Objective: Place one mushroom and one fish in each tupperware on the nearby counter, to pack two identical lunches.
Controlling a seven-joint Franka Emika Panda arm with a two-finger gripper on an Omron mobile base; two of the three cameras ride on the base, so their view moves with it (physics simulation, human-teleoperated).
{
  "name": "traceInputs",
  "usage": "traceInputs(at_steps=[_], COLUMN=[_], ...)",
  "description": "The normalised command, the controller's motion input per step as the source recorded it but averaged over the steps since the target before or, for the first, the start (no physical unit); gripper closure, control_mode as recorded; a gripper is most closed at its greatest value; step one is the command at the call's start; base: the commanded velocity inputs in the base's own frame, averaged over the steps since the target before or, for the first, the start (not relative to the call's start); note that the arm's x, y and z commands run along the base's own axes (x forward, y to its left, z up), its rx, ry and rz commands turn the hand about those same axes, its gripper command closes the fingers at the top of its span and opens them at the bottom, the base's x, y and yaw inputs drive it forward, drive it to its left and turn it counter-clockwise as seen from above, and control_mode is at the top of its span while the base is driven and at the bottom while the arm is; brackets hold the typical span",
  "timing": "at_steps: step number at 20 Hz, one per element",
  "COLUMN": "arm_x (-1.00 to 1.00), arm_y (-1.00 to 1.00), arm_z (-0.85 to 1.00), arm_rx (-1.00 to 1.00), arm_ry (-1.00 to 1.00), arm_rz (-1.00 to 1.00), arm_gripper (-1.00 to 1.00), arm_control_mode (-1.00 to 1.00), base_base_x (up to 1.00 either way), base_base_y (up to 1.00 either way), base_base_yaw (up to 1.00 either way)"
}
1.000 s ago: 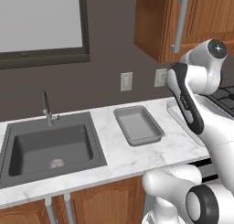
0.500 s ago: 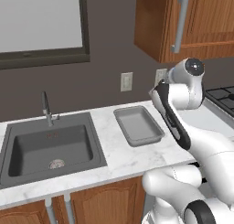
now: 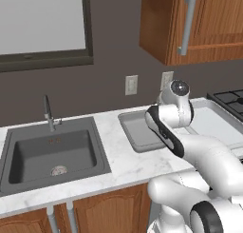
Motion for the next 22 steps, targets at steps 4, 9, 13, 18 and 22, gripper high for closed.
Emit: traceInputs(at_steps=[4, 9, 13, 18, 22], arm_x=[0.56, 0.55, 0.48, 0.35, 0.37], arm_y=[0.28, 0.3, 0.13, 0.0, 0.0], arm_z=[-0.59, -0.53, -0.41, -0.31, -0.41], arm_rx=[0.0, 0.0, 0.0, 0.0, 0.0], arm_ry=[0.21, 0.13, 0.06, 0.0, 0.0], arm_rz=[0.0, 0.0, 0.0, 0.0, 0.0], arm_gripper=[1.0, 1.0, 1.0, 1.0, 1.0], arm_control_mode=[-1.0, -1.0, -1.0, -1.0, -1.0], base_base_x=[0.0, 0.0, 0.0, 0.0, 0.0], base_base_y=[0.0, 0.0, 0.0, 0.0, 0.0], base_base_yaw=[0.0, 0.0, 0.0, 0.0, 0.0])
